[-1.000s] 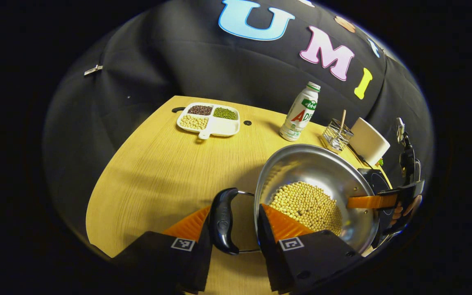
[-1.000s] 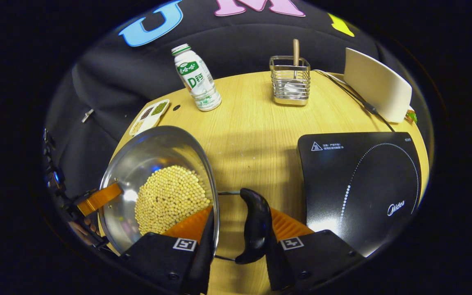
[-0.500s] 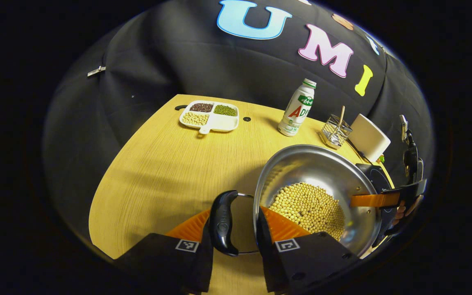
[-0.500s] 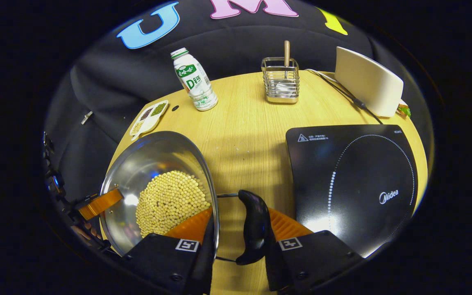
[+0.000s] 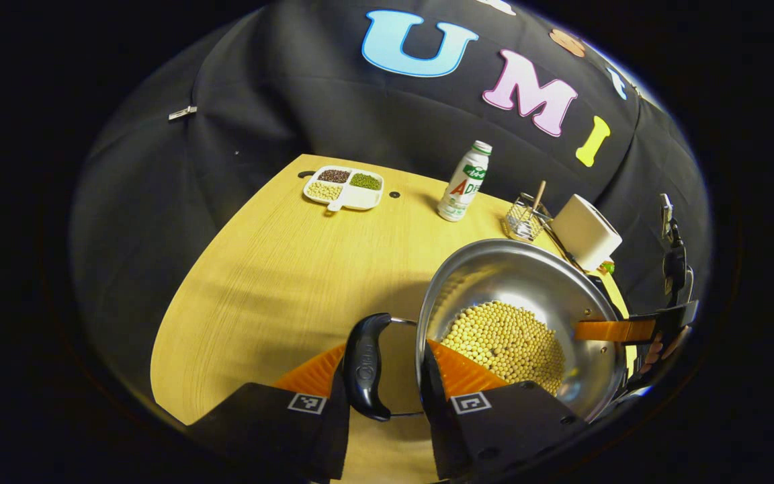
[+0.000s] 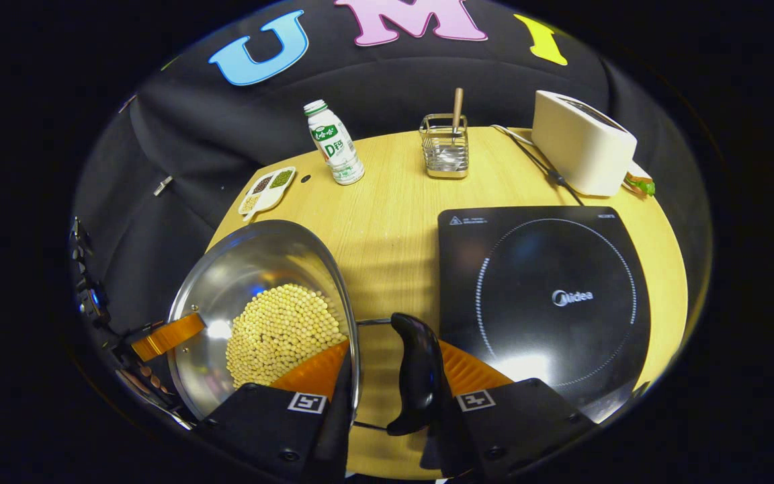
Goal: First push the handle of the pot to place it horizontally, then grasp the pot with both hands and set it on the induction cooktop.
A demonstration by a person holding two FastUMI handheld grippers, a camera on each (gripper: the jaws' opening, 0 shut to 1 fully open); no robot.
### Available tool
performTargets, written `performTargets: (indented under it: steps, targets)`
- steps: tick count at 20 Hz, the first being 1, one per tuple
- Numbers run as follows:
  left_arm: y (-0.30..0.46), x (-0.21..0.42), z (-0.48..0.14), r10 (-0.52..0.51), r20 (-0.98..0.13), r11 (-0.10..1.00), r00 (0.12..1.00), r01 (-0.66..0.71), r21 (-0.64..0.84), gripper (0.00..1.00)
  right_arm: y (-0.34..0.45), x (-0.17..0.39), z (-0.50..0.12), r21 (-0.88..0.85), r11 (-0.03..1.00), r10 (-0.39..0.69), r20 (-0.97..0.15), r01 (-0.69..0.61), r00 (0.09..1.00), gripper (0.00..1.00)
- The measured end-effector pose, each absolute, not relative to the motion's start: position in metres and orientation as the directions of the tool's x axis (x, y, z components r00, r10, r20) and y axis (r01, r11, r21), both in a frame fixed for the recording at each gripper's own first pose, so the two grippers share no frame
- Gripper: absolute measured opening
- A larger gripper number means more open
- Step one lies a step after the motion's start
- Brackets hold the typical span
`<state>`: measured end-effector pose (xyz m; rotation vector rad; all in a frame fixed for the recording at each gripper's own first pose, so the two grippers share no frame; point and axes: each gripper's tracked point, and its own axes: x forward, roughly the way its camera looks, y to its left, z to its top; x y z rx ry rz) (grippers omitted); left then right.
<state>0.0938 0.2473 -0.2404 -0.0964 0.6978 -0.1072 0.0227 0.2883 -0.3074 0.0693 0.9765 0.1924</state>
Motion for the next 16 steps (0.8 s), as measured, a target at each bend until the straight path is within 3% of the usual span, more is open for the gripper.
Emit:
performTargets:
  steps: [5,6,8,13,14,16]
  targets:
    - [0.205,0.063,-0.219,-0.120,-0.630,0.991,0.767,0.051,-0.127,0.54,0.252,0.008,-0.271,0.140,0.976,0.211,-0.799,-0.168,0.563,0.55]
    - [0.198,0.060,-0.217,-0.119,-0.628,0.991,0.769,0.053,-0.123,0.53,0.244,0.006,-0.268,0.143,0.976,0.212,-0.797,-0.164,0.565,0.51]
    - [0.181,0.057,-0.214,-0.121,-0.627,0.991,0.770,0.061,-0.116,0.52,0.228,0.002,-0.262,0.147,0.976,0.213,-0.795,-0.160,0.569,0.55]
    - [0.130,0.059,-0.209,-0.155,-0.621,0.987,0.769,0.098,-0.125,0.52,0.181,0.006,-0.240,0.134,0.980,0.196,-0.776,-0.146,0.600,0.55]
    - [0.119,0.061,-0.209,-0.162,-0.618,0.986,0.769,0.108,-0.124,0.52,0.171,0.006,-0.237,0.131,0.982,0.188,-0.773,-0.138,0.606,0.51]
    - [0.100,0.066,-0.208,-0.177,-0.613,0.984,0.770,0.130,-0.121,0.52,0.152,0.008,-0.233,0.134,0.984,0.178,-0.770,-0.117,0.613,0.55]
